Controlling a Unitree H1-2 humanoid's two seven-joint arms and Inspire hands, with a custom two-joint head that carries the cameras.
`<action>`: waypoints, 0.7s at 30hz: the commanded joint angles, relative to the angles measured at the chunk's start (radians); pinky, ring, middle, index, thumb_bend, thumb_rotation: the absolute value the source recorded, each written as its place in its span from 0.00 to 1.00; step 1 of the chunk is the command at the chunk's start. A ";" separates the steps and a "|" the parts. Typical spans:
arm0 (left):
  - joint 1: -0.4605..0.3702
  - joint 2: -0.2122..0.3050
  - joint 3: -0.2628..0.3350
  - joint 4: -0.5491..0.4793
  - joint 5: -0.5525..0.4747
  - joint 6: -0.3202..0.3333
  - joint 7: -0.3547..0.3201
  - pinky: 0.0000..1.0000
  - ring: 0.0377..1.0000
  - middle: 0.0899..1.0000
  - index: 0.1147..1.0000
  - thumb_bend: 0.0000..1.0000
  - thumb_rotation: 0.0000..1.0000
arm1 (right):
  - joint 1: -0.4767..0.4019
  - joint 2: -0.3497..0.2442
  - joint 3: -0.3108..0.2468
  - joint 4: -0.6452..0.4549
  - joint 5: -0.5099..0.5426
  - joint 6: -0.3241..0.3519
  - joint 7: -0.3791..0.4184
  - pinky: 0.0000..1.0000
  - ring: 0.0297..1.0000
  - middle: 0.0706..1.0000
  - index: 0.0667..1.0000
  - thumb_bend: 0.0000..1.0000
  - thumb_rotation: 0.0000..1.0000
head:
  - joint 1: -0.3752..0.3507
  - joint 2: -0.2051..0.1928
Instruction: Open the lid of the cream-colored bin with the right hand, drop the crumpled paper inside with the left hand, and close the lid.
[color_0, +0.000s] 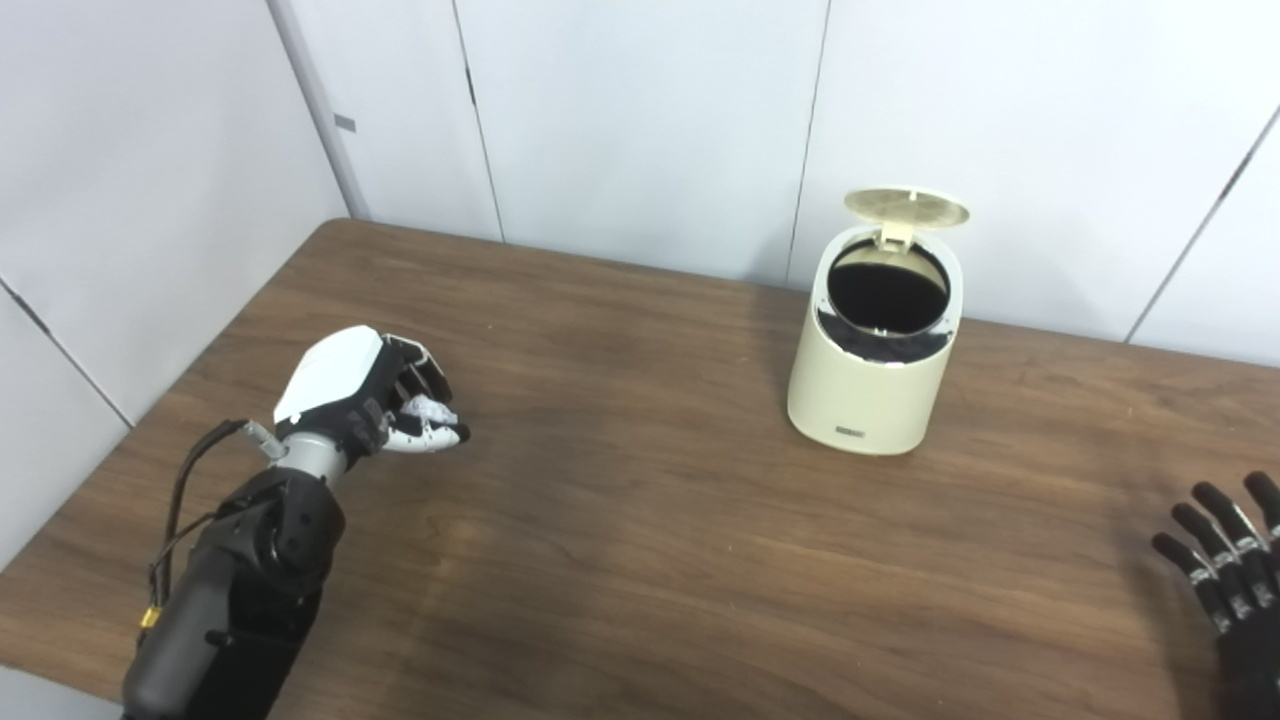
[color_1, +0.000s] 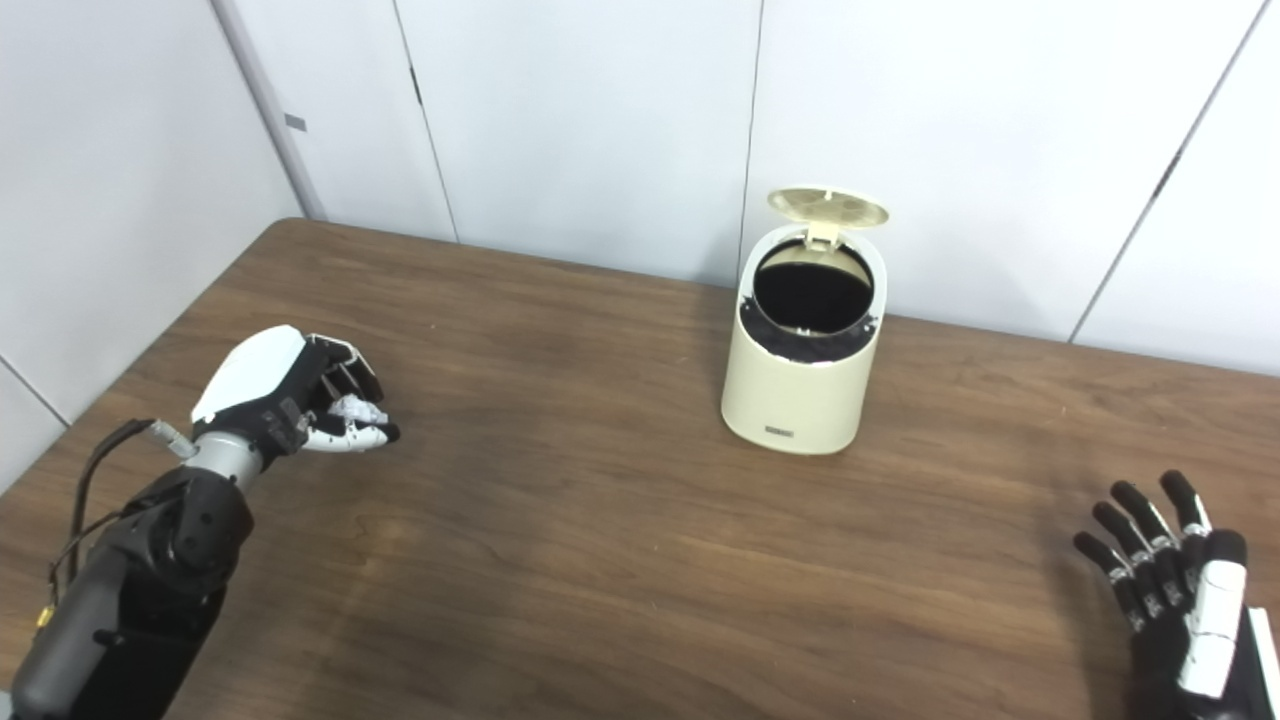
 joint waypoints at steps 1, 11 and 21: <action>-0.036 0.018 0.017 -0.038 0.015 0.002 0.004 0.44 0.37 0.43 0.44 0.50 0.00 | -0.014 -0.005 -0.002 -0.020 0.004 -0.033 0.007 0.79 0.86 0.86 0.94 0.43 1.00 | -0.002 0.000; -0.049 0.010 0.016 -0.079 0.006 0.001 -0.017 0.47 0.39 0.45 0.42 0.50 0.00 | -0.011 -0.007 0.001 -0.005 0.020 -0.055 0.028 0.81 0.87 0.86 0.93 0.44 1.00 | -0.023 -0.001; -0.147 -0.054 0.022 -0.167 0.110 0.003 -0.177 0.48 0.39 0.45 0.42 0.50 0.00 | -0.011 -0.001 0.008 0.022 0.008 -0.085 0.030 0.82 0.87 0.86 0.95 0.43 1.00 | -0.053 -0.002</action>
